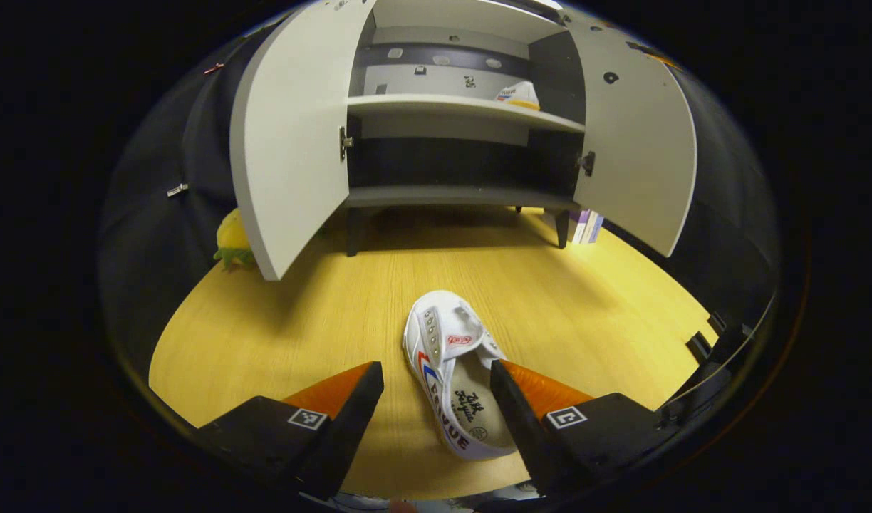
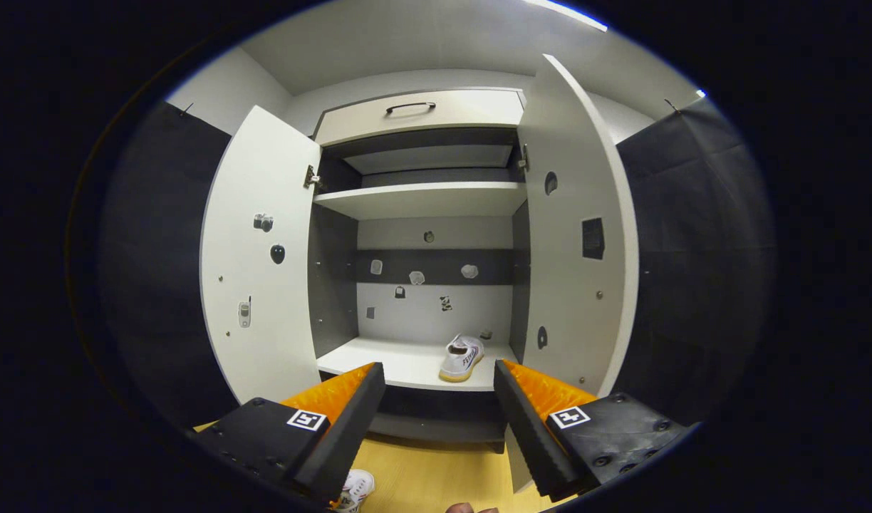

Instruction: Grab one shoe with the right hand and put it into the shoe cabinet, grab the other shoe with the left hand and put it into the shoe cabinet; then close the right door with the right hand and the left door with the left hand.

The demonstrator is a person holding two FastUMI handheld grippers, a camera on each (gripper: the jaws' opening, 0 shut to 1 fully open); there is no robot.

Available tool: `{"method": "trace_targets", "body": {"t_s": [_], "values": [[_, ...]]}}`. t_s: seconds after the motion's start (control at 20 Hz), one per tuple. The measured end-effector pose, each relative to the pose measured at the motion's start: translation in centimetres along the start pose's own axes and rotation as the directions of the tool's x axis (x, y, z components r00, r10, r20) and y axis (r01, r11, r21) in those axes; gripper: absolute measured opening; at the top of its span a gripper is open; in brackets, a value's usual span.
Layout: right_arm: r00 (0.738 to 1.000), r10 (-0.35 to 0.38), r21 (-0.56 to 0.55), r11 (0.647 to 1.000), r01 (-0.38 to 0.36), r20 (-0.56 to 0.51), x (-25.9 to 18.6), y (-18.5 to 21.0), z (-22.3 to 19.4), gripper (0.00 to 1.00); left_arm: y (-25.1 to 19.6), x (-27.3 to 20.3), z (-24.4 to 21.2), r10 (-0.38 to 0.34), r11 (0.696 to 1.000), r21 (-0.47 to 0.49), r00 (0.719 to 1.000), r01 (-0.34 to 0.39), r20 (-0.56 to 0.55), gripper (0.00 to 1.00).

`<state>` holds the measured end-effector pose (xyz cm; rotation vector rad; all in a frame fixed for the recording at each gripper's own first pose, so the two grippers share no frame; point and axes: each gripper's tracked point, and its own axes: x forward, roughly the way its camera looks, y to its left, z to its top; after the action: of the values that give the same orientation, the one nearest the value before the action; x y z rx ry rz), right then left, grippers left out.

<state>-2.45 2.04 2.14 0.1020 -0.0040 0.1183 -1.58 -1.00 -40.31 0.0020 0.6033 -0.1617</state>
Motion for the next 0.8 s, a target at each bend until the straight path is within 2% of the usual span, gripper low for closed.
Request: {"method": "trace_targets", "body": {"t_s": [0.15,0.3,0.45,0.55,0.65,0.7,0.8], "values": [[0.999,-0.032,-0.006,0.999,0.032,0.019,-1.1,-2.3,1.3,0.98,1.1,2.5,-0.3,0.044,0.998,0.045,0.999,-0.045,0.007,0.88],[0.997,-0.076,-0.028,0.997,0.076,0.014,-1.8,-4.8,1.7,0.97,0.5,4.4,0.6,0.029,0.999,0.043,0.999,-0.031,0.04,0.69],[0.993,-0.121,-0.033,0.992,0.121,0.001,-2.4,-7.2,1.7,0.97,0.1,6.3,1.8,0.022,0.999,0.045,0.998,-0.025,0.063,0.6],[0.989,-0.15,-0.042,0.988,0.15,-0.009,-2.8,-8.6,1.4,0.97,0.3,6.8,1.8,0.056,0.996,0.062,0.997,-0.059,0.051,0.49],[0.985,-0.174,-0.05,0.984,0.173,-0.012,-3.0,-9.6,1.3,0.98,1.5,7.5,1.4,0.127,0.986,0.107,0.992,-0.127,0.015,0.35],[0.983,-0.181,-0.049,0.982,0.18,-0.011,-3.3,-10.0,1.4,0.97,1.7,7.6,0.7,0.143,0.982,0.13,0.99,-0.139,-0.017,0.21],[0.981,-0.195,-0.045,0.98,0.195,-0.009,-3.6,-10.8,1.5,0.97,1.8,7.6,0.8,0.146,0.98,0.146,0.988,-0.137,-0.054,0.14]]}}
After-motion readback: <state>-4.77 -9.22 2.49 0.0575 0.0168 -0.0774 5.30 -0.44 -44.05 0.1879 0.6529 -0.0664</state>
